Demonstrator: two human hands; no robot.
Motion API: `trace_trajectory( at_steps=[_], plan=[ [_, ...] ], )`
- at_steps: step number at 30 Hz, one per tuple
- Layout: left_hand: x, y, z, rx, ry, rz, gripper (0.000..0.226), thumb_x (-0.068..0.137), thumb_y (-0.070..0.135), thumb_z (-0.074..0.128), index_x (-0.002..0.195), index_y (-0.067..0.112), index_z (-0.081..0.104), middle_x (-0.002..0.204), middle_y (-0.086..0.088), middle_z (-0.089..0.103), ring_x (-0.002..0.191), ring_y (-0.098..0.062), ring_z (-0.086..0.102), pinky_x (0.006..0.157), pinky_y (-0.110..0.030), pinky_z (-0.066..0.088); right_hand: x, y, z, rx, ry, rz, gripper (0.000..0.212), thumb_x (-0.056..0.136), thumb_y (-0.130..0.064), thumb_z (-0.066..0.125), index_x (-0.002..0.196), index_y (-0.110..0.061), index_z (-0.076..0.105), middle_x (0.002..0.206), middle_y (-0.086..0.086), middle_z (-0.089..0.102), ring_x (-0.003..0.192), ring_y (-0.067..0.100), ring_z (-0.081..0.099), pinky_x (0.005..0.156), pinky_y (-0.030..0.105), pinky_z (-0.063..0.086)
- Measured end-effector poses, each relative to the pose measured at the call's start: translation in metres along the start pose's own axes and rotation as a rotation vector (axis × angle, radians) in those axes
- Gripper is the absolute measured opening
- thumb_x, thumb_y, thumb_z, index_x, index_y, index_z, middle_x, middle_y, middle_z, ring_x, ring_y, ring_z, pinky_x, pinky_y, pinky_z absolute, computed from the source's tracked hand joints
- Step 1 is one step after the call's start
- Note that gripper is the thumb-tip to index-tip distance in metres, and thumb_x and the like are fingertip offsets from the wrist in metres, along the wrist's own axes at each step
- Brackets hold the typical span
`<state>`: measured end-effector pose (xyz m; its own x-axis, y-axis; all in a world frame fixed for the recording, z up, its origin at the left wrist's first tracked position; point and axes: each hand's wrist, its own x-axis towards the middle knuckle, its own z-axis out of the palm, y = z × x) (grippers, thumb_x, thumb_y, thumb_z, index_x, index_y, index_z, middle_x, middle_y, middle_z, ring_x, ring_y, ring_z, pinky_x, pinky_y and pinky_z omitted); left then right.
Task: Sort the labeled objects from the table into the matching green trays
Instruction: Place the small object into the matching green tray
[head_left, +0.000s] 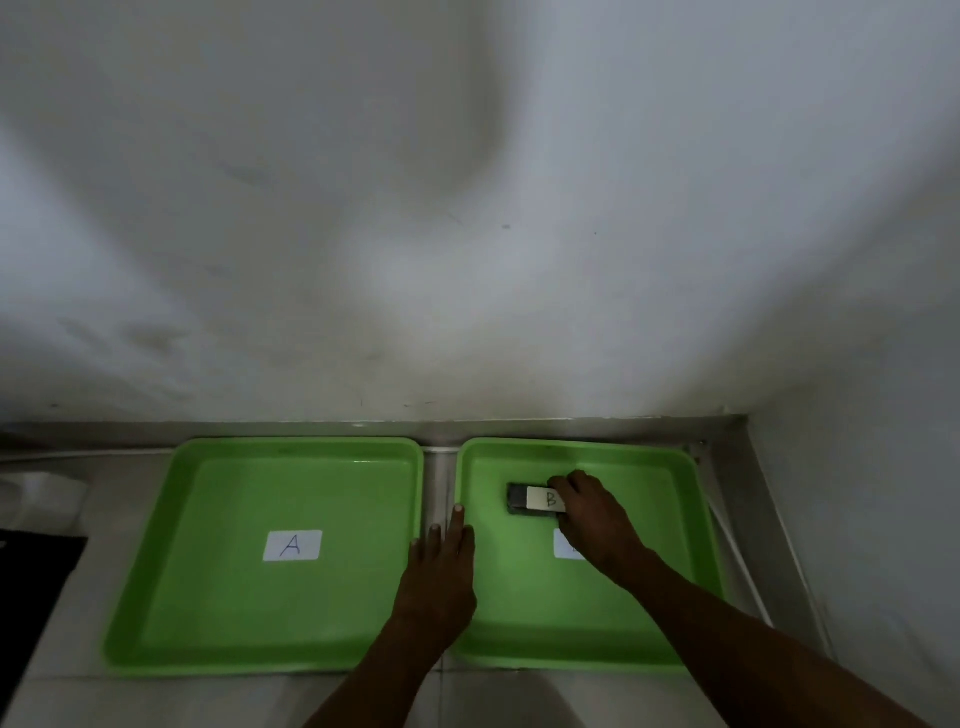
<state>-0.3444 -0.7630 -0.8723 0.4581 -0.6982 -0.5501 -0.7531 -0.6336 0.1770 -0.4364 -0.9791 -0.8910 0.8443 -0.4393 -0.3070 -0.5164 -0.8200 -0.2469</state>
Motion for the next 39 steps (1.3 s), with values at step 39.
trace_trajectory(
  at_steps=[39],
  plan=[
    [-0.402, -0.003, -0.368, 0.091, 0.333, 0.028, 0.070, 0.097, 0.019, 0.047, 0.158, 0.014, 0.012, 0.166, -0.022, 0.001, 0.153, -0.041, 0.005, 0.122, -0.058, 0.013, -0.309, -0.290, -0.394, 0.039, 0.226, -0.101, 0.061, 0.096, -0.021, 0.047, 0.150, -0.013, 0.021, 0.159, 0.018, 0.021, 0.147, 0.030, 0.020, 0.121, 0.041, 0.021]
  ],
)
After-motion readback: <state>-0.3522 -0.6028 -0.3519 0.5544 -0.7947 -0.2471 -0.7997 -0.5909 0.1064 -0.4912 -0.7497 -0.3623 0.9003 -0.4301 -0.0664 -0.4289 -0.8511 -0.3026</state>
